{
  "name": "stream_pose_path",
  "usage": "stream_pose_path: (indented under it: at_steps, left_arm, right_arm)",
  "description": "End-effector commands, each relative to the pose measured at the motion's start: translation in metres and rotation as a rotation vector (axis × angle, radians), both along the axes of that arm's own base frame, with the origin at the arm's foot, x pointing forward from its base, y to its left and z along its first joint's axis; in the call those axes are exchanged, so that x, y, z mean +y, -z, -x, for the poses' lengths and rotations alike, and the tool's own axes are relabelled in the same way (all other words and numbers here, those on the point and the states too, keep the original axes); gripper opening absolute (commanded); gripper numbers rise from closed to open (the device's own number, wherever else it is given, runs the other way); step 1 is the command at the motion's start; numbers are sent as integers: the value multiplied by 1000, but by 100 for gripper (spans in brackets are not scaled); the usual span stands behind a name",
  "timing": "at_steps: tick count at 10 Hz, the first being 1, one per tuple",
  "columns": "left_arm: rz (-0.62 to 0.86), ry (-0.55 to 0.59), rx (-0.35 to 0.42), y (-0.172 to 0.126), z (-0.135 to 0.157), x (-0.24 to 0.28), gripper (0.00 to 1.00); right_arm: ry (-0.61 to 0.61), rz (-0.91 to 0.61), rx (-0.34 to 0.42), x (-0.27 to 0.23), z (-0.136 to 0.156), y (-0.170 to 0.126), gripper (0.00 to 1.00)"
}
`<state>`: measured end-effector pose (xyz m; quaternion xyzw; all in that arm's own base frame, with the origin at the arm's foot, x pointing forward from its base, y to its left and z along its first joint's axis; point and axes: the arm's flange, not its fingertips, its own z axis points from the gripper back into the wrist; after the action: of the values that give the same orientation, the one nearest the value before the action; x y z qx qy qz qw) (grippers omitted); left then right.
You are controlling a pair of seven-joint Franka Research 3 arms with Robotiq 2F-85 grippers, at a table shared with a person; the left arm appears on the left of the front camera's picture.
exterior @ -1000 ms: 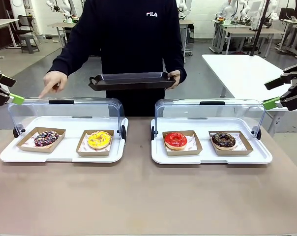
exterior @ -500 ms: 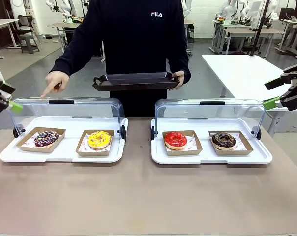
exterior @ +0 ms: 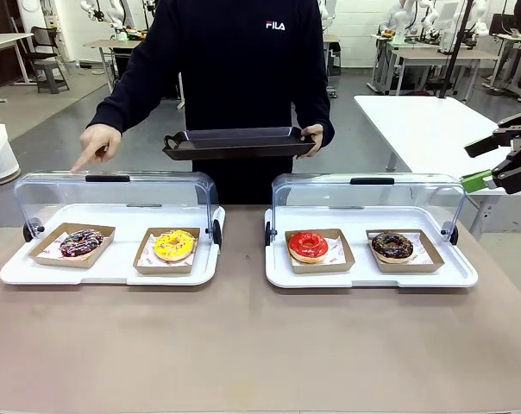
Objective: Provide the desired donut to the person.
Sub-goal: Pick up and lift the Paper togo box containing the Donut pointed at by the person.
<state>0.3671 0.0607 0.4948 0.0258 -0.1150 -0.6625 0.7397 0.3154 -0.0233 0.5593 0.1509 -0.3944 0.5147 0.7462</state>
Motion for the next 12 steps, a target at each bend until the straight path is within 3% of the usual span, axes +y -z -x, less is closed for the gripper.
stream_pose_path:
  at_steps: [1,3,4,5,7,10,12]
  left_arm:
    - [24,-119,-25,-6,0,-6,100]
    - [24,-119,-25,-6,0,-6,100]
    - [7,-29,-3,-2,0,-1,100]
    - [49,83,-18,13,-30,-1,100]
    - [40,204,-21,45,-47,-1,100]
    - [27,256,-5,108,-72,9,100]
    - [43,264,-1,126,-79,6,100]
  right_arm:
    - [0,-6,-3,0,-2,1,100]
    - [0,-6,-3,0,-2,1,100]
    - [0,-6,-3,0,-2,1,100]
    - [0,-6,-3,0,-2,1,100]
    - [0,-6,-3,0,-2,1,100]
    - [0,-6,-3,0,-2,1,100]
    - [0,-6,-3,0,-2,1,100]
